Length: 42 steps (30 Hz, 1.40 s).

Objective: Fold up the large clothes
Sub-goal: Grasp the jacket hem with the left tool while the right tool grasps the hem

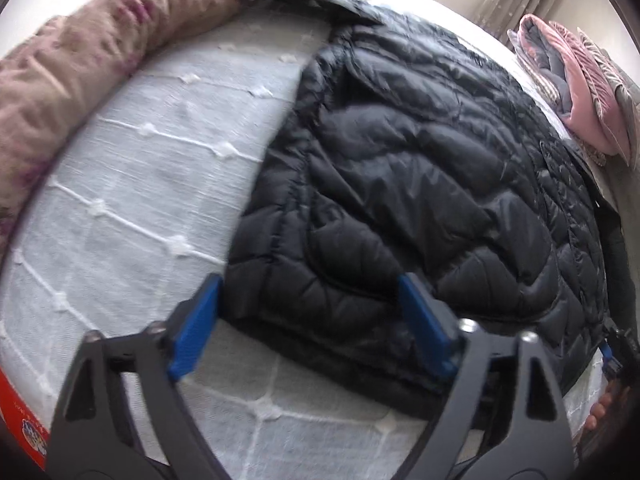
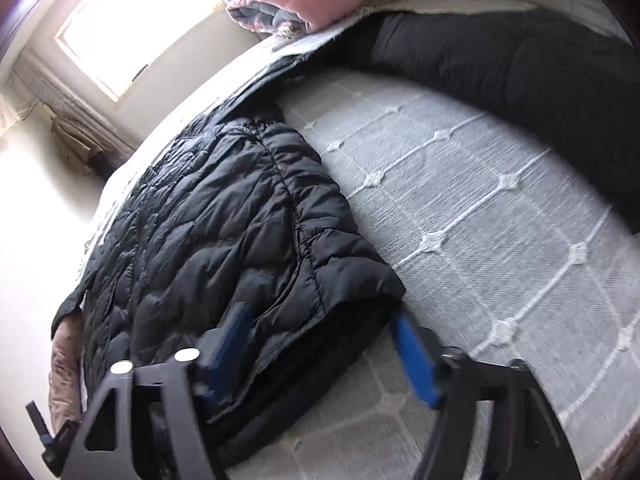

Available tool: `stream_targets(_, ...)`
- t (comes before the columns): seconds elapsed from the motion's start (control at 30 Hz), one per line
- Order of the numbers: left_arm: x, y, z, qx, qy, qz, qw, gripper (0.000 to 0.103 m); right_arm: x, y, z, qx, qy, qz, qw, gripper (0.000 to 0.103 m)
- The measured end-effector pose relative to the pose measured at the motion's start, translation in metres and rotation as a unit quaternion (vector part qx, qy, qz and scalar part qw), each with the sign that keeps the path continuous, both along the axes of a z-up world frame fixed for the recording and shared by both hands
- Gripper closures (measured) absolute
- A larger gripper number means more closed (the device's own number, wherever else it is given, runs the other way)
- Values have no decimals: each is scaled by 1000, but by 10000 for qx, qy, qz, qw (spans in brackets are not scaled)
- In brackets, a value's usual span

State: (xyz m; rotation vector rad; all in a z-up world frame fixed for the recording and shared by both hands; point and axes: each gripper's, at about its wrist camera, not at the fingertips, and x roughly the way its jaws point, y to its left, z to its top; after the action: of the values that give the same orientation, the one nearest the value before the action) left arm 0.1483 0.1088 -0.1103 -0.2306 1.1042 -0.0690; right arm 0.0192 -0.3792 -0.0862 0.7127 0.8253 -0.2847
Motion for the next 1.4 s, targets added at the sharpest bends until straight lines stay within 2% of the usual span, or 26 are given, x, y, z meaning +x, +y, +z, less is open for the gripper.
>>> stream_targets(0.03,1,-1,-3,-5,37,-4,10000,20,3,-1,-3,16,3,-4,10000,61)
stream_targets(0.07,0,-2,-1,1,-7,-28,10000,29,6,-2,-7,12,34,13,10000,74)
stream_targets(0.1,-1,-3,0,-37,-50,-90,9999,37,8,-2,-10,46,53,46,10000,80)
stream_targets(0.17,-4,1,5,-251,-92,-167,9995,73,6,-6,-12,153,-11,58,9999,92)
stream_targets(0.23,-7,7,9,-463,-99,-113,9988,86,-1,-9,-7,55,-142,27,9999,95)
stream_targets(0.27,-10,8,11,-473,-112,-97,9988,89,-5,-11,-4,-17,-163,-11,9999,97)
stream_targets(0.43,-23,4,23,-376,-284,-240,9986,92,-15,-7,22,-383,-242,-62,9990,98)
stream_targets(0.53,-26,5,26,-349,-237,-343,9985,92,-26,-4,36,-645,-283,-106,9975,99)
stream_targets(0.63,-29,8,24,-191,-239,-412,9987,92,-38,-7,42,-743,-235,-322,9964,102)
stream_targets(0.7,-28,10,23,-128,-243,-393,9988,92,-42,-4,45,-1044,-159,-433,9935,102)
stream_targets(0.8,-26,15,21,-194,-218,-317,9991,92,-41,-7,41,-755,-266,-93,9967,100)
stream_targets(0.9,-25,12,23,-269,-268,-329,9987,92,-40,-14,37,-510,-285,-73,9983,97)
stream_targets(0.93,-28,11,23,-323,-296,-338,9985,90,-40,-17,35,-418,-285,-105,9987,92)
stream_targets(1.03,-29,19,20,-512,-176,-224,9983,82,-33,-24,24,-81,-285,-182,9994,88)
stream_targets(1.13,-26,23,15,-776,-38,-161,9968,81,-27,-25,8,272,-188,-188,9993,86)
stream_targets(1.2,-25,22,14,-737,-15,-174,9971,81,-21,-23,0,375,-142,-137,9991,77)
stream_targets(1.23,-25,21,13,-719,5,-181,9973,81,-16,-23,-5,415,-73,-145,9990,66)
stream_targets(1.27,-25,21,11,-712,12,-181,9973,81,-13,-23,-8,454,-54,-159,9988,51)
stream_targets(1.33,-24,20,10,-686,6,-192,9975,81,-12,-23,-11,604,-214,-142,9978,44)
stream_targets(1.4,-24,19,8,-673,-1,-169,9976,81,-11,-22,-12,543,-260,-186,9980,44)
